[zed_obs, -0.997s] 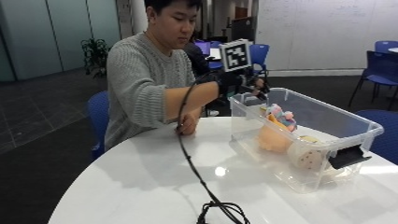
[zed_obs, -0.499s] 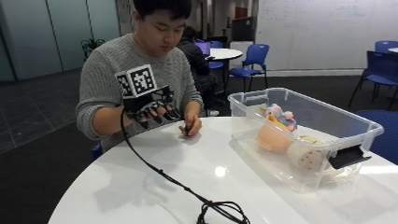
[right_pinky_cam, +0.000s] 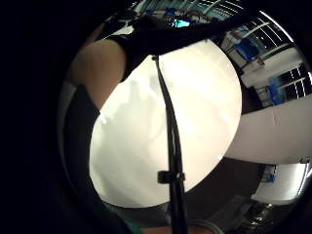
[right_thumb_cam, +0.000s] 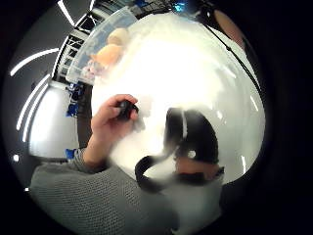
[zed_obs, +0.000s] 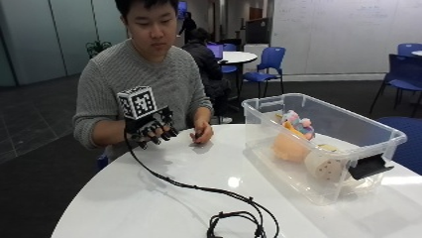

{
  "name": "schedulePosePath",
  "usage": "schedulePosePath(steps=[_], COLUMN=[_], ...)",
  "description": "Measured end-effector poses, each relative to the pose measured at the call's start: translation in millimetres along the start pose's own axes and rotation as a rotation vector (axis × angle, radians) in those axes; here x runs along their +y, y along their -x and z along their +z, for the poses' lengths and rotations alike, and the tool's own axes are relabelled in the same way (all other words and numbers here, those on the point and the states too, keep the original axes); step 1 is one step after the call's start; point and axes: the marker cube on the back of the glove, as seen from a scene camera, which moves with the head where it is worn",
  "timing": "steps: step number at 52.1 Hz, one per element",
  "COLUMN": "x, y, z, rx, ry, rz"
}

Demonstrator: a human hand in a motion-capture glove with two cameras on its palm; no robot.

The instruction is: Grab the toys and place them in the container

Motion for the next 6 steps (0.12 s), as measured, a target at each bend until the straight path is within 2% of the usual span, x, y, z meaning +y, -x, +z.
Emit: schedulePosePath(steps=[6], x=[-6.8], y=[-6.2], z=[3.3], rx=[-0.004], ry=[0.023], rz=[0.012])
